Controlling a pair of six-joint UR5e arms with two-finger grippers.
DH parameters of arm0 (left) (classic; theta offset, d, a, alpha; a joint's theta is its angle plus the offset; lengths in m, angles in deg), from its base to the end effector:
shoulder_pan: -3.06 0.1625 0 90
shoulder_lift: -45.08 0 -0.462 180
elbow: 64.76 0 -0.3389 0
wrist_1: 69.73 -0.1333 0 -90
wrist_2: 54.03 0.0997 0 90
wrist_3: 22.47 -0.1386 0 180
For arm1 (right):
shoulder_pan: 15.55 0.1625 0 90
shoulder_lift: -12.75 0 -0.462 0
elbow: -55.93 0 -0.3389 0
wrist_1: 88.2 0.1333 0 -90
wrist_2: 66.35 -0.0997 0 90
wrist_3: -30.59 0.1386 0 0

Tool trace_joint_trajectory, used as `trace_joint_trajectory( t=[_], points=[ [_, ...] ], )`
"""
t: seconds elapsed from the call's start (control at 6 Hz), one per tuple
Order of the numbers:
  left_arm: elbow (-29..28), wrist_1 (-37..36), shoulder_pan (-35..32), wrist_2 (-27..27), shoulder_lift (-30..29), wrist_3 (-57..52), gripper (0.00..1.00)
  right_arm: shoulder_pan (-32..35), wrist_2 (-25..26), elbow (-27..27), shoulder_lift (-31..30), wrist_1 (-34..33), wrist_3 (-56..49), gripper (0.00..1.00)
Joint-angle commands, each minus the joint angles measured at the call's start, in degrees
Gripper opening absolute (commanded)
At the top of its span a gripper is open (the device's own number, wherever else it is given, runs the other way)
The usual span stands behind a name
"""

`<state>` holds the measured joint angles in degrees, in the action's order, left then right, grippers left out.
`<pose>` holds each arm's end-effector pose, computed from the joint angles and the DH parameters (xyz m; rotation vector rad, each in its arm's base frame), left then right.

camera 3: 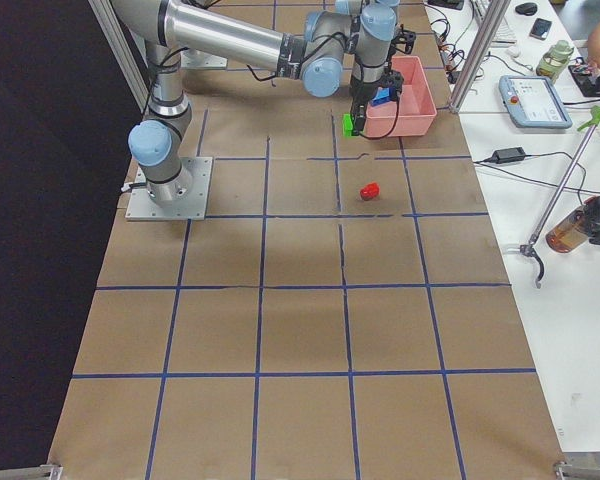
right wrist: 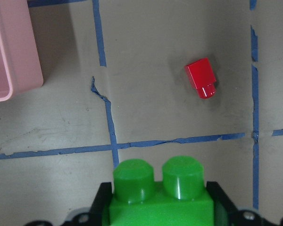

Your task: Put all blocks into box

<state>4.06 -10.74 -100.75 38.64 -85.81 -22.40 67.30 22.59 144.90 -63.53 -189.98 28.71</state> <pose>-0.3013 -0.6945 0.2812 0.3641 3.0821 -0.3135 0.0679 -0.5504 0.3967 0.1437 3.1185 0.0224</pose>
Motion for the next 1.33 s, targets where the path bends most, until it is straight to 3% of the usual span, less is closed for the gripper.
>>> trace_joint_trajectory(
  t=[0.0,0.33,0.67,1.0,1.17],
  points=[
    [6.0,2.5,6.7,0.0,8.7,-5.1,0.99,2.4,-0.1,-0.5,1.4,-1.7,3.4,0.45],
    [18.4,2.0,18.1,0.0,18.9,-11.4,0.99,7.5,0.0,-8.7,8.6,-2.1,9.6,0.45],
    [19.0,2.4,29.1,-0.2,16.8,-15.2,0.99,15.2,-0.1,-18.1,17.6,-2.3,21.4,0.45],
    [18.5,2.4,39.4,-0.7,12.6,-31.5,0.99,20.3,-0.1,-23.0,25.5,-7.0,27.9,0.46],
    [18.5,1.5,40.0,-0.9,10.5,-32.1,0.98,20.6,0.0,-22.9,27.0,-9.1,27.6,0.67]
  ],
)
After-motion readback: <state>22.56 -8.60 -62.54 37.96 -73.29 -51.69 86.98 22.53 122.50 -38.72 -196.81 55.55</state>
